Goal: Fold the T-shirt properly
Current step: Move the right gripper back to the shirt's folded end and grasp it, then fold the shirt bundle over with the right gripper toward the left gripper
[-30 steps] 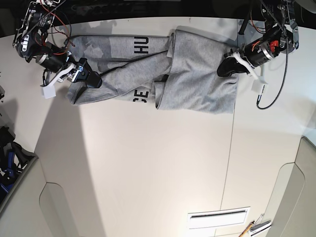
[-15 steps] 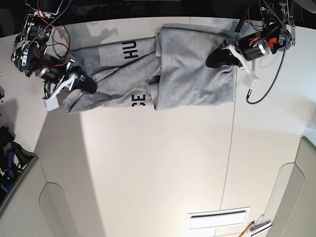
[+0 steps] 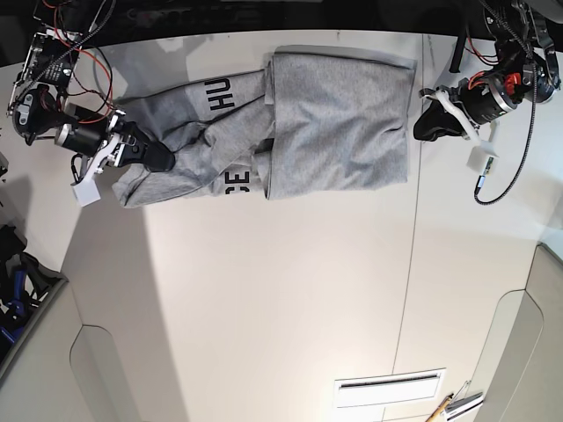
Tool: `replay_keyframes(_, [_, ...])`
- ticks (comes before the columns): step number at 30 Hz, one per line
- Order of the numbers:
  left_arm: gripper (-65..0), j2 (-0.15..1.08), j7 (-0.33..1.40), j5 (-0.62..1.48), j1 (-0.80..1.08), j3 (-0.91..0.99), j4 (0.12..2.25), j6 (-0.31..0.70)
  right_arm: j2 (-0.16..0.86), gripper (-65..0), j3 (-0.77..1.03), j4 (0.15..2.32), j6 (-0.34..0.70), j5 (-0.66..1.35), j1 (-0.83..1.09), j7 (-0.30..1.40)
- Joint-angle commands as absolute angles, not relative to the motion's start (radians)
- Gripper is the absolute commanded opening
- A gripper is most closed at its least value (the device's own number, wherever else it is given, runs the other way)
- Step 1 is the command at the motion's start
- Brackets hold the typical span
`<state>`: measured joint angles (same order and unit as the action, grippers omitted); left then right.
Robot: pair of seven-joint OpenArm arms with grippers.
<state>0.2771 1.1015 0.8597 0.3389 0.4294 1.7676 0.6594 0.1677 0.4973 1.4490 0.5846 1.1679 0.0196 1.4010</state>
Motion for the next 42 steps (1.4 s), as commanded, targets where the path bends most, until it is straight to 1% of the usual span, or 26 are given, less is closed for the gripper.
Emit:
replay_keyframes(1, [-65.0,0.286,1.073,0.849,0.336,0.433,1.766,0.653,0.161,-65.0,0.498,1.469,0.598,1.227,0.010,1.396])
replay_keyframes(3, [-65.0,0.285,1.056,0.817,0.336,0.430,1.736,0.646,0.126,-65.0,0.496,1.475,0.599,1.272,0.013,1.396])
replay_keyframes(8, [-65.0,0.284,1.058,0.817,0.336,0.429,1.682,0.646,0.004,-65.0,0.453,1.515,0.599,1.322,0.015,1.396])
replay_keyframes(14, [-65.0,0.282,1.058,0.817,0.336,0.429,1.671,0.646,-0.103,-65.0,0.237,1.571,0.599,1.335,0.014,1.396])
replay_keyframes(17, [-65.0,0.282,1.058,0.817,0.336,0.429,1.671,0.646,-0.149,-65.0,0.111,1.578,0.599,1.285,0.012,1.385])
replay_keyframes(19, [-65.0,0.282,1.058,0.818,0.336,0.429,1.671,0.646,-0.150,-65.0,0.017,1.578,0.599,1.191,0.012,1.306])
replay_keyframes(24, [-65.0,0.282,1.058,0.818,0.336,0.429,1.671,0.646,-0.152,-65.0,-0.159,1.577,0.579,0.822,0.011,1.036])
replay_keyframes(28, [-65.0,0.279,1.058,0.818,0.336,0.429,1.671,0.646,-0.152,-65.0,-0.245,1.577,0.571,0.688,0.011,0.881])
replay_keyframes(38, [-65.0,0.279,1.058,0.818,0.336,0.429,1.671,0.643,-0.152,-65.0,-0.347,1.577,0.572,0.635,-0.033,0.863])
replay_keyframes(41, [-65.0,0.279,1.058,0.819,0.336,0.429,1.671,0.643,-0.152,-44.6,-0.348,1.577,0.572,0.637,-0.041,0.863])
replay_keyframes(42, [-65.0,0.279,1.058,0.819,0.336,0.429,1.671,0.643,-0.152,-39.1,-0.348,1.577,0.572,0.641,-0.042,0.863])
